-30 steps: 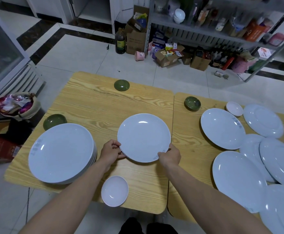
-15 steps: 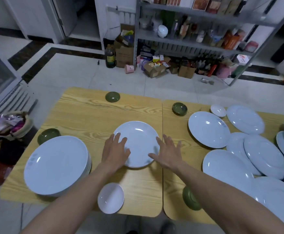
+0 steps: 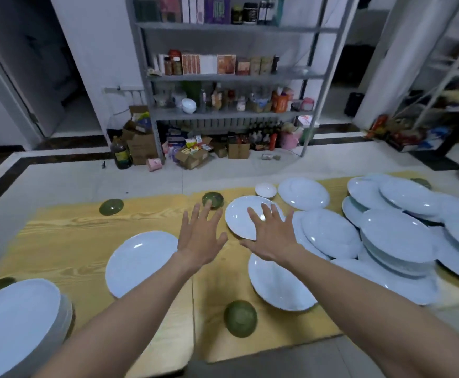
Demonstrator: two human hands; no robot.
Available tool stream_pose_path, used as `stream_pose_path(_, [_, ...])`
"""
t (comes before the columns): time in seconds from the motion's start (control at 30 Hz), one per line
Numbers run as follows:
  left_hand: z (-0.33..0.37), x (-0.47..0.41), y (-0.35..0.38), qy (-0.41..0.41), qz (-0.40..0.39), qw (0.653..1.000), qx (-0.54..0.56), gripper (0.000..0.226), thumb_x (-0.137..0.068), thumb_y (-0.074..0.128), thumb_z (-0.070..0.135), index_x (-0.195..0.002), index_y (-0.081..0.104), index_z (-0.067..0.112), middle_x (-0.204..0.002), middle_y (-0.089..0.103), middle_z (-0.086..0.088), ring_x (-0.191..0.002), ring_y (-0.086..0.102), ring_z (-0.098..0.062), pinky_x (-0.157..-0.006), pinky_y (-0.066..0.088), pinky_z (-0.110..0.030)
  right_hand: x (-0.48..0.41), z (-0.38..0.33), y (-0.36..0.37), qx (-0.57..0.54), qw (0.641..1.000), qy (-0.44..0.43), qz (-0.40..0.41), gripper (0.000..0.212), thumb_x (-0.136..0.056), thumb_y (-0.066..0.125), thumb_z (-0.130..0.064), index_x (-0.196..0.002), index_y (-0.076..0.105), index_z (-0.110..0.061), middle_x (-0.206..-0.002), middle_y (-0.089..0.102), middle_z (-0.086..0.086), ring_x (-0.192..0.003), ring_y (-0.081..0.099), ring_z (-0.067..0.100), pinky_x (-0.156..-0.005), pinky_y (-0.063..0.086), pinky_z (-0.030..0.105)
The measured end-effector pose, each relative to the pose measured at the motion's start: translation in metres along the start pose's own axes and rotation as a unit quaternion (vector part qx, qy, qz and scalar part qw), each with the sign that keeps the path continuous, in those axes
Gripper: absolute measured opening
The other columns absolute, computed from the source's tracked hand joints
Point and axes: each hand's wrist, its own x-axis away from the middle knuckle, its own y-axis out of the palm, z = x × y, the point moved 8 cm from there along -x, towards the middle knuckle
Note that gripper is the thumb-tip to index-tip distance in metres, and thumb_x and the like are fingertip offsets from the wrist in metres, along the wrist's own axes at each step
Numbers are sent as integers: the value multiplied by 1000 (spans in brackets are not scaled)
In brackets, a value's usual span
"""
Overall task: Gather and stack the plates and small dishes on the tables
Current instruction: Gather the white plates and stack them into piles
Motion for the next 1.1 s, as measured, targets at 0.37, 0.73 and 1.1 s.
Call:
stream_pose_path(0.37, [238, -6, 12, 79, -1, 995, 54, 64, -98, 44, 47, -154, 21, 27, -164, 8, -5, -150, 8, -27, -120, 10, -48, 120, 217, 28, -68, 990, 121, -14, 87, -93, 36, -71, -159, -2, -28, -166, -2, 11, -152, -2, 32, -116, -4, 66])
stream_pose_path(0.73, [386, -70, 71, 109, -38, 987, 111, 63, -96, 50, 41, -153, 27, 27, -162, 21, -7, -145, 25, -28, -117, 25, -44, 149, 389, 73, -166, 956, 243, -4, 82, -95, 41, -65, -158, 3, -31, -166, 0, 8, -153, 2, 27, -120, -3, 55])
stream_pose_path(1.1, [448, -138, 133, 64, -76, 983, 154, 64, -94, 53, 39, -152, 30, 24, -159, 26, -13, -144, 28, -32, -113, 27, -41, 128, 524, 173, -475, 788, 393, -1, 53, -96, 59, -40, -144, 41, -24, -140, 35, 14, -123, 47, 32, -89, 43, 31])
